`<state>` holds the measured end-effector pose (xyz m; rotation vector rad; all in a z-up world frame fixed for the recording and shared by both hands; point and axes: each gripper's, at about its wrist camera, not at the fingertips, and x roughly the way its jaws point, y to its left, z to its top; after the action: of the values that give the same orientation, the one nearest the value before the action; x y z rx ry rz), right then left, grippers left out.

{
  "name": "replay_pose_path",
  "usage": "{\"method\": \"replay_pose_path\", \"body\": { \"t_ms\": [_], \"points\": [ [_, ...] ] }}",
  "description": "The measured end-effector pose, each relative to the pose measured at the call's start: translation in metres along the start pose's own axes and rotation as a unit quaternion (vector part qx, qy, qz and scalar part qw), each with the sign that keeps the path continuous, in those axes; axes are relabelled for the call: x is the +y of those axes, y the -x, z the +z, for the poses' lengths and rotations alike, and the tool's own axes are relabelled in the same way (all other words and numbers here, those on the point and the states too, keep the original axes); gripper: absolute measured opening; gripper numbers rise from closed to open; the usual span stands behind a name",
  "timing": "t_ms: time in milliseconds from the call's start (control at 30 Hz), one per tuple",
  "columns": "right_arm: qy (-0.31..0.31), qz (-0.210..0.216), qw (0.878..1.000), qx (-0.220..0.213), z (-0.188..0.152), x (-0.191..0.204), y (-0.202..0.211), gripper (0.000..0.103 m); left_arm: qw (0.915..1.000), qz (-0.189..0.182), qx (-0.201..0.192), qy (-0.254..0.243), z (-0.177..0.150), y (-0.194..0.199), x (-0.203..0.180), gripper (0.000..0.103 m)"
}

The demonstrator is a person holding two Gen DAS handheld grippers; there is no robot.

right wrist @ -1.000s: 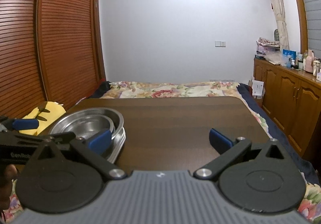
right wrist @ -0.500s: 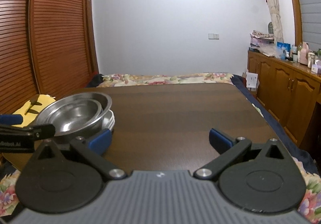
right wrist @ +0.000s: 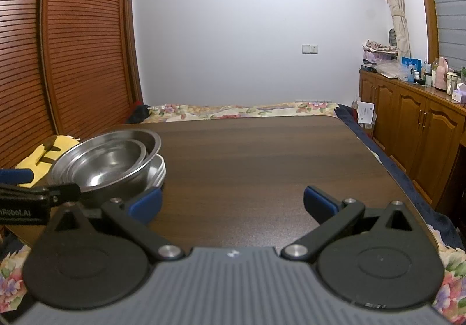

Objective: Organize plates and bowls

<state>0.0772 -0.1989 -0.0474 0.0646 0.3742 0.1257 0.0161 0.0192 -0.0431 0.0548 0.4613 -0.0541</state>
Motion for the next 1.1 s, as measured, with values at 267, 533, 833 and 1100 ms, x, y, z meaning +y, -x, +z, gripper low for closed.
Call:
{"method": "replay_pose_path", "body": {
  "t_ms": [267,533,833,1100],
  "points": [
    [-0.001,0.000,1.000,-0.001,0.0003,-0.0015,-0.0007,0.103,1.0000,0.000,0.000,0.001,0.0006,0.0000,0.0006,0.103],
    [0.000,0.001,1.000,-0.002,-0.0002,-0.0011,0.0008,0.103,1.0000,0.000,0.000,0.000,0.0003,-0.0003,0.0008,0.103],
    [-0.001,0.002,1.000,-0.002,0.0004,-0.0024,0.0012,0.103,1.0000,0.000,0.000,0.000,0.0003,-0.0004,0.0010,0.103],
    [-0.002,0.001,1.000,-0.002,0.0003,-0.0018,0.0016,0.103,1.0000,0.000,-0.001,0.001,0.0000,-0.0005,0.0010,0.103]
  ]
}}
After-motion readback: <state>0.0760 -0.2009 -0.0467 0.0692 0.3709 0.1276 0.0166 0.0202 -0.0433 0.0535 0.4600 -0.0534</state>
